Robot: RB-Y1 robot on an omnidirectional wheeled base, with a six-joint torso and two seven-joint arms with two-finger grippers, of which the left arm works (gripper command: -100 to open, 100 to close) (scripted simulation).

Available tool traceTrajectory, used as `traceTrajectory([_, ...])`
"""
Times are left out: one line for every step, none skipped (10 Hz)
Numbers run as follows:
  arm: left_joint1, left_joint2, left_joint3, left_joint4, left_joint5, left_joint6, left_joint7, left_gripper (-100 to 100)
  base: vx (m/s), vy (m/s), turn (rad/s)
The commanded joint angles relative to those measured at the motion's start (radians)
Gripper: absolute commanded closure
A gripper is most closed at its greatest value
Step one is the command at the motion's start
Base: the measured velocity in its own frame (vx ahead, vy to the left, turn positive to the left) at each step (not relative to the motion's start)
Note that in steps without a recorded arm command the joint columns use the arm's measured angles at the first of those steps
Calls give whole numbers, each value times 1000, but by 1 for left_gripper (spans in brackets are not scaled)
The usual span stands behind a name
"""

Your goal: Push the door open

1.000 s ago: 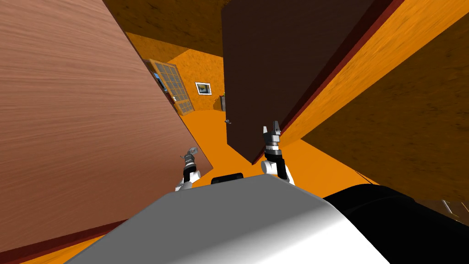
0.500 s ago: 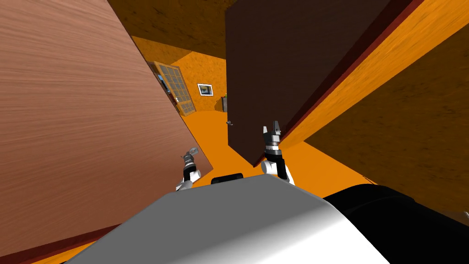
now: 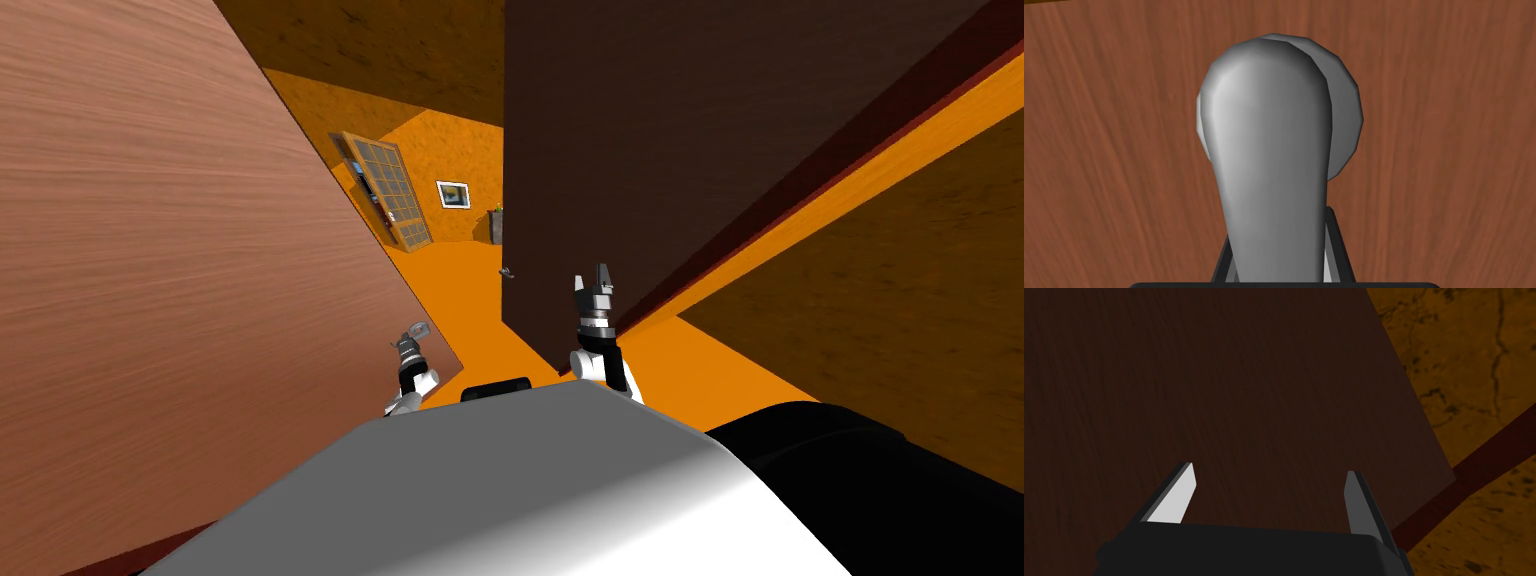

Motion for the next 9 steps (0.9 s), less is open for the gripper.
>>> traceTrajectory([6,6,16,-29,8,0,-10,100,131,14,37])
traceTrajectory([6,6,16,-29,8,0,-10,100,52,15,-11])
traceTrajectory([1,-7,38,-30,20,-2,-29,100,92,8,45])
traceTrajectory([-2,-16,52,-30,27,-4,-41,100,182,24,94])
traceTrajectory([-5,-26,65,-30,34,-5,-53,100,204,26,92])
traceTrajectory([-5,-26,65,-30,34,-5,-53,100,142,11,41])
traceTrajectory([-5,-26,65,-30,34,-5,-53,100,62,6,12])
traceTrajectory([-10,-45,87,-30,47,-7,-72,100,120,12,64])
traceTrajectory([-11,-50,91,-30,49,-8,-76,100,179,-3,78])
